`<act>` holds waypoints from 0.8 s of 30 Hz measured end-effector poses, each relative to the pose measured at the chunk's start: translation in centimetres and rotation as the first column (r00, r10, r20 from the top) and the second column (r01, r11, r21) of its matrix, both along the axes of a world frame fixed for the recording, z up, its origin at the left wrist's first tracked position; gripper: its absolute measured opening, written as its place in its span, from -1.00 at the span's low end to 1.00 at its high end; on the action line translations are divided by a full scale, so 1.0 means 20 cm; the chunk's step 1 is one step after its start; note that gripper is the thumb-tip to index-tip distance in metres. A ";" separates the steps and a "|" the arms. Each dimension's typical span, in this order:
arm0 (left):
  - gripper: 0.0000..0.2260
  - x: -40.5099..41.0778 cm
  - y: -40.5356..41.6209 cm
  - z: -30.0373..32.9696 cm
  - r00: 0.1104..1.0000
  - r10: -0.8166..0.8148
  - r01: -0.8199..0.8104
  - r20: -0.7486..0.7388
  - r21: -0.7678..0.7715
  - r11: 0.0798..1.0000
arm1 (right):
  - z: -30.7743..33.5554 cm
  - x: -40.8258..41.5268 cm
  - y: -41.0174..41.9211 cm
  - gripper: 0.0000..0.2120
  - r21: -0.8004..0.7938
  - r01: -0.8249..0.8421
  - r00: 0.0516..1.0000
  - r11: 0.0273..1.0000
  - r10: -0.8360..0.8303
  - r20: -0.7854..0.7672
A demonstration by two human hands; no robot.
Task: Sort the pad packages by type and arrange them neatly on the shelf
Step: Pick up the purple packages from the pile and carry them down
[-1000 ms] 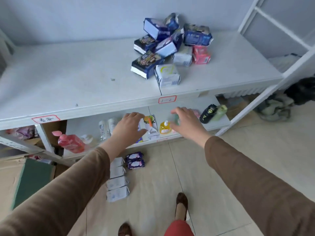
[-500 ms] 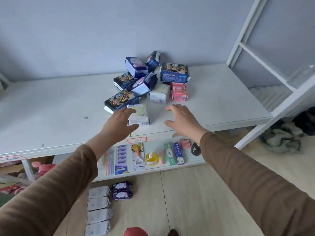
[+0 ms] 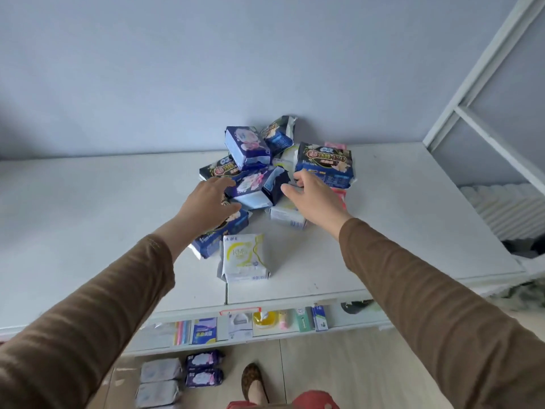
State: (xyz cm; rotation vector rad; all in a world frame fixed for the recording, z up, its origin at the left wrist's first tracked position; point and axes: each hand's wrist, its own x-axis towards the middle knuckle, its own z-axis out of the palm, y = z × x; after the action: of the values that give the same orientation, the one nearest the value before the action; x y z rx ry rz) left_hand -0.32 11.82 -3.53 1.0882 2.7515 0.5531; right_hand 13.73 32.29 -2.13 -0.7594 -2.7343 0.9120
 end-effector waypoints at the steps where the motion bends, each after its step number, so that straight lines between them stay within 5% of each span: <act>1: -0.50 -0.04 0.02 -0.01 1.000 0.002 -0.002 0.009 -0.004 1.000 | 0.00 -0.05 0.01 -0.46 -0.035 0.015 1.000 0.999 -0.015 0.012; 11: -0.54 -0.43 0.28 -0.06 0.991 0.096 -0.105 0.097 0.091 0.990 | -0.07 -0.38 0.07 -0.13 -0.268 0.045 0.987 0.963 -0.001 0.162; 18: -0.16 -0.68 0.54 -0.12 0.916 0.315 -0.321 0.248 -0.014 0.947 | -0.12 -0.45 0.17 -0.32 -0.265 -0.013 0.972 0.964 0.074 0.225; 24: -0.08 -0.78 0.72 -0.13 0.830 0.438 -0.487 0.345 0.066 0.871 | -0.13 -0.43 0.22 -0.58 -0.324 -0.039 0.972 0.945 0.111 0.207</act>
State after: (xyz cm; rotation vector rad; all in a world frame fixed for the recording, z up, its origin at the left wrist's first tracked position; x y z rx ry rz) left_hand -15.94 26.30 -6.22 0.2840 2.6978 0.9198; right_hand 5.08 36.60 -4.82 -0.8624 -2.8596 1.3895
